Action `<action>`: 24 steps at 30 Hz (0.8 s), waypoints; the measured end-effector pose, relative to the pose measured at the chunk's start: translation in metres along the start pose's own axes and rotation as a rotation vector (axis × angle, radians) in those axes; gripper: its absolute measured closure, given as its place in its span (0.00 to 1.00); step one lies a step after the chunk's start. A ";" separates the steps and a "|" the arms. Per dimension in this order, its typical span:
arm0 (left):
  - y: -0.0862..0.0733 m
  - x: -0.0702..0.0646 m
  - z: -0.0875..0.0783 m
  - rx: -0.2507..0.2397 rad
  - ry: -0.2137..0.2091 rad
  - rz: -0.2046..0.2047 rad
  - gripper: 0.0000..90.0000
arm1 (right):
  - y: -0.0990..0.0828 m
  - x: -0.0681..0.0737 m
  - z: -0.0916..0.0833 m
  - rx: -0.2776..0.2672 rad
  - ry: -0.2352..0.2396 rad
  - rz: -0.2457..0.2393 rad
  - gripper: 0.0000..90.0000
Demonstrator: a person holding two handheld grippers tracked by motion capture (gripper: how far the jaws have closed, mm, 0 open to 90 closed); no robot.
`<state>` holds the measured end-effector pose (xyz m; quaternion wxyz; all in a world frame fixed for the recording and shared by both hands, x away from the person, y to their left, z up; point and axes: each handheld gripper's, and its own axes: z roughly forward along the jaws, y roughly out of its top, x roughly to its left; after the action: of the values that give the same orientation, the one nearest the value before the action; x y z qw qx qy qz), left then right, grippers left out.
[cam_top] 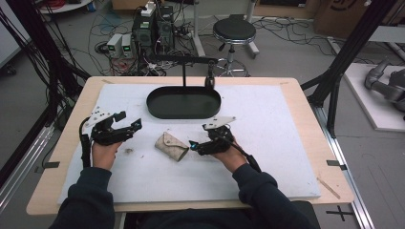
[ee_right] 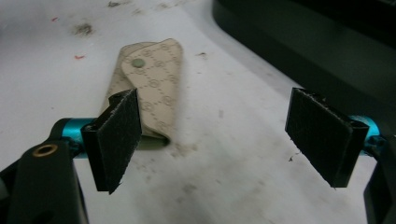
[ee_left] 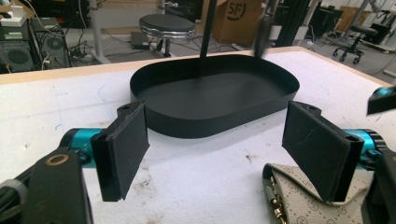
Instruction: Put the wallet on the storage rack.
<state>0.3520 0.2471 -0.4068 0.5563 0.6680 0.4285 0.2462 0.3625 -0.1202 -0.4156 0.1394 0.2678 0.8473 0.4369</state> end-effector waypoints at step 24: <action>0.000 0.002 -0.001 -0.005 0.010 -0.012 0.25 | 0.004 0.043 0.069 0.165 0.091 -0.085 0.30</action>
<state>0.3519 0.2496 -0.4066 0.5575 0.6628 0.4344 0.2474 0.3607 -0.0477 -0.4520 0.0966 0.2220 0.8965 0.3711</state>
